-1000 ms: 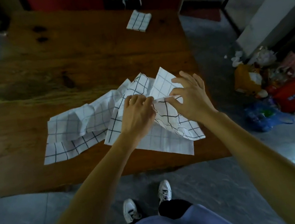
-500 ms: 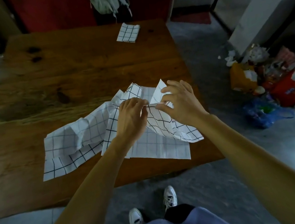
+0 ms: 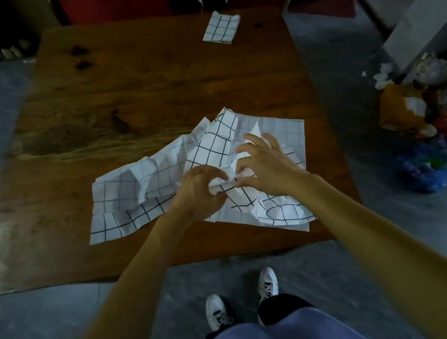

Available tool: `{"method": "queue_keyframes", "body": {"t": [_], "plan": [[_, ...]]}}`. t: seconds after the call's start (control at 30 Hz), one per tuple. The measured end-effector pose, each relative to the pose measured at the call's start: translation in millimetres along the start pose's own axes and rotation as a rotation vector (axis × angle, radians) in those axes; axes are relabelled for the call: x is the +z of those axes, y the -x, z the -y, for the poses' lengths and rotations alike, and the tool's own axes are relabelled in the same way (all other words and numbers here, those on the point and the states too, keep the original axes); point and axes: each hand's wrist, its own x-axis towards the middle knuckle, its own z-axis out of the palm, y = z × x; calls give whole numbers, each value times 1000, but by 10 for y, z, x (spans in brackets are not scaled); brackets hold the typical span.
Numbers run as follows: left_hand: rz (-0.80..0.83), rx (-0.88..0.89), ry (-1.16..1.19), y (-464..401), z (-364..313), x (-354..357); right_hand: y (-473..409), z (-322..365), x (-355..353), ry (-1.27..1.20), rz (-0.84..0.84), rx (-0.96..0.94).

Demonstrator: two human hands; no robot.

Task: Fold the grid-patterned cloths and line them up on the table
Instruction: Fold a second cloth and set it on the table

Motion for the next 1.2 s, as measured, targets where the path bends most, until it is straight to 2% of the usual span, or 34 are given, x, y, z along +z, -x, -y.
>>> {"method": "queue_keyframes", "body": {"t": [0.17, 0.43, 0.5, 0.73, 0.8, 0.87, 0.93, 0.97, 1.07, 1.13, 1.2], "plan": [[-20, -83, 185, 136, 42, 93, -83, 144, 205, -64, -62, -17], [-182, -322, 301, 589, 320, 382, 279, 297, 872, -344, -276, 246], [-222, -316, 313, 711, 383, 491, 383, 342, 1053, -387, -237, 289], [-310, -316, 311, 1147, 606, 759, 626, 430, 1577, -336, 99, 380], [-296, -387, 279, 1248, 670, 857, 696, 444, 1668, -305, 145, 420], [-355, -459, 258, 1351, 687, 912, 749, 446, 1733, -276, 178, 453], [-418, -396, 173, 1404, 630, 935, 782, 450, 1773, -237, 204, 472], [-382, -323, 112, 1407, 570, 960, 790, 457, 1787, -213, 203, 469], [-110, -132, -90, 1269, 354, 1122, 772, 518, 1806, -169, 173, 386], [38, -111, -207, 1145, 287, 1303, 737, 537, 1831, -160, 168, 326], [126, -167, -275, 1126, 316, 1473, 753, 474, 1882, -155, 175, 322]]}}
